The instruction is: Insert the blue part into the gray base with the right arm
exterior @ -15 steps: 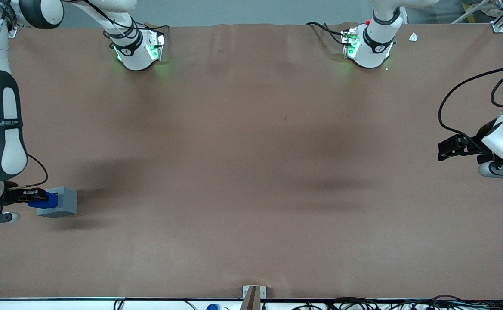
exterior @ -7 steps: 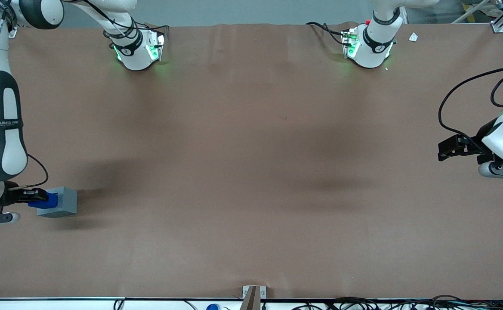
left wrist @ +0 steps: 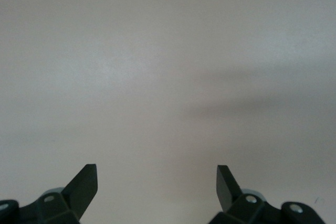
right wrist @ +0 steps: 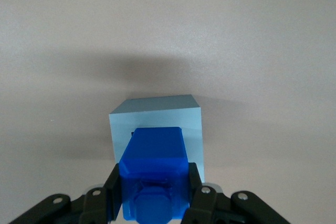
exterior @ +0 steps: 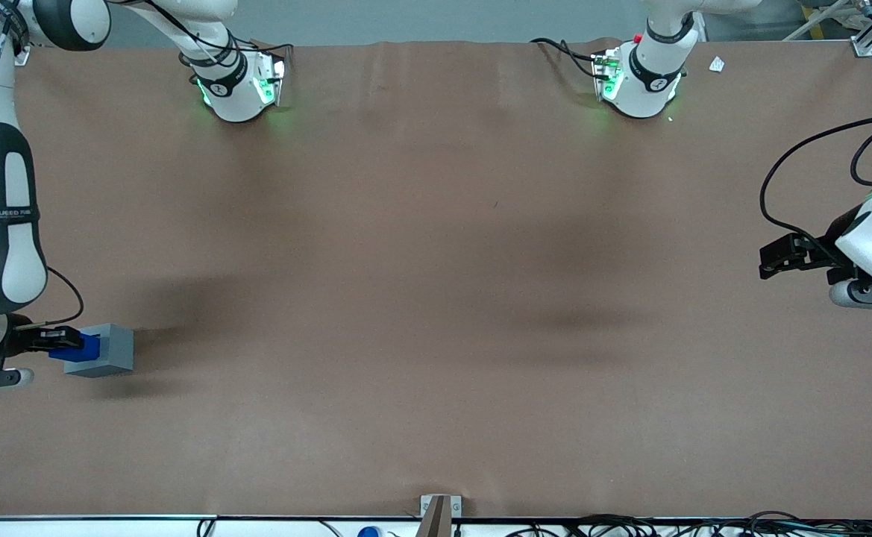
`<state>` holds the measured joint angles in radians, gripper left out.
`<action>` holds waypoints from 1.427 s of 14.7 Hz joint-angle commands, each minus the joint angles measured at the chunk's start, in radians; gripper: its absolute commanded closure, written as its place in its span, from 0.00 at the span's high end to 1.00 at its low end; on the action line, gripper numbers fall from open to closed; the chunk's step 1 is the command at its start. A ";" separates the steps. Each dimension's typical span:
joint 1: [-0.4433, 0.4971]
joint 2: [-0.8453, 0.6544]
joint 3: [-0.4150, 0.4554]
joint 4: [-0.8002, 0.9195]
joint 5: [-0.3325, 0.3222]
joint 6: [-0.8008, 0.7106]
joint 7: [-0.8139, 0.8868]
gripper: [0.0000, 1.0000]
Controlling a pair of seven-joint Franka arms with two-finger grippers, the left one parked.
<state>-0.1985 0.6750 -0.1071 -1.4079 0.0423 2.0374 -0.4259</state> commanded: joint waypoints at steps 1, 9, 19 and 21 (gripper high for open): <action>-0.022 0.052 0.018 0.013 0.011 0.012 0.009 0.00; -0.022 0.051 0.018 0.013 0.010 0.000 0.004 0.00; -0.049 0.034 0.023 0.027 0.022 0.007 0.007 0.00; -0.047 0.032 0.023 0.027 0.044 0.009 0.004 0.00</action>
<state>-0.2280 0.6806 -0.1054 -1.3978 0.0633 2.0385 -0.4246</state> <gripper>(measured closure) 0.489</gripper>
